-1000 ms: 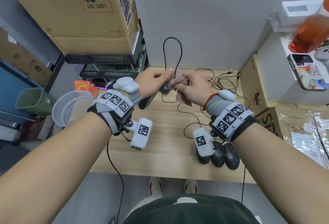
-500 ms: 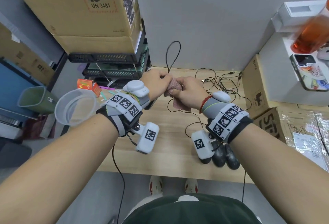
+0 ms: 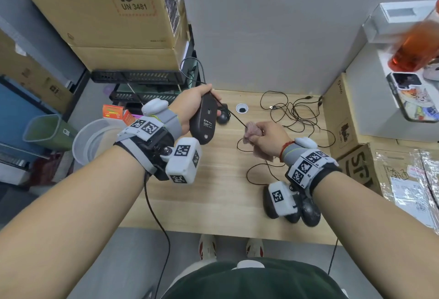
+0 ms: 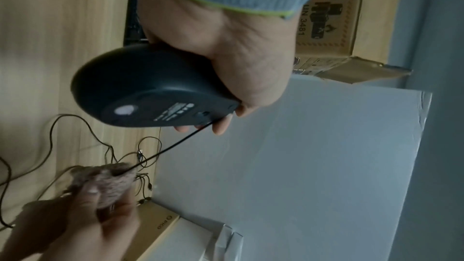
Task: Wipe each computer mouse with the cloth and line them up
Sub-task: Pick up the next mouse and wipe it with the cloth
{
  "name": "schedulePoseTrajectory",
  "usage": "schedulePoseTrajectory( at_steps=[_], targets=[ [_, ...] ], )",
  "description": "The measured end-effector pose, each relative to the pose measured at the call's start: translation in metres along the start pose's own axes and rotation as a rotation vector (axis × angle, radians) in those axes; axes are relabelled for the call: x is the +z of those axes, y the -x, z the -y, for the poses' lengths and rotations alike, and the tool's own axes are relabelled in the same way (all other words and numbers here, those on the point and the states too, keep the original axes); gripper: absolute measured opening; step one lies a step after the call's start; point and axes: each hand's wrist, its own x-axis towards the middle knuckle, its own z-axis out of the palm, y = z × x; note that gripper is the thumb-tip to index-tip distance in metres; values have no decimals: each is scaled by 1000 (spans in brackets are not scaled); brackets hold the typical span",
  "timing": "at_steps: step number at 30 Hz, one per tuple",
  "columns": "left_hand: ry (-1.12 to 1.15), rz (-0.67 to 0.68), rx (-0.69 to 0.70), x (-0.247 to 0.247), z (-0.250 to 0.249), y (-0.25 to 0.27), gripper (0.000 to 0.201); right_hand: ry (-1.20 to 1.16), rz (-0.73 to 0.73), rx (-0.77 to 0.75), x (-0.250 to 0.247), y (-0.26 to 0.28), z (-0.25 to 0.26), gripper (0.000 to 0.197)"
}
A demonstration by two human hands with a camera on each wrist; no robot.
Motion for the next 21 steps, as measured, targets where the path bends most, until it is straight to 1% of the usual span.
schedulePoseTrajectory(
  at_steps=[3,4,8,10,11,12,13,14,15,16,17,19,21],
  targets=[
    [33,41,12,-5,-6,0,41,-17,3,144,1,1,-24,25],
    [42,35,22,-8,-9,-1,42,3,2,183,0,1,-30,25],
    [73,-32,30,-26,-21,0,41,-7,-29,383,-8,1,-61,9],
    [42,-55,39,-30,-23,3,40,-86,-79,468,-12,0,-70,18],
    [-21,-76,52,-29,-22,3,38,-141,-122,489,-15,-1,-70,18],
    [-119,-105,69,-27,-18,2,37,-182,-170,482,-18,-1,-67,14],
    [-254,-123,85,-24,-13,-2,35,-224,-222,455,-20,-5,-61,8],
    [-388,-116,92,-20,-6,-5,35,-273,-259,405,-23,-7,-52,9],
    [-497,-87,82,-16,-1,-6,36,-340,-271,331,-24,-11,-41,9],
    [-559,-59,71,-11,4,-7,37,-411,-270,241,-25,-13,-28,7],
    [-572,-36,52,-5,9,-7,40,-476,-255,135,-27,-15,-14,7],
    [-541,4,41,8,14,-6,45,-511,-194,-43,-28,-15,14,9],
    [-501,15,50,20,15,-4,52,-384,-137,-173,-28,-13,37,12]
  ],
)
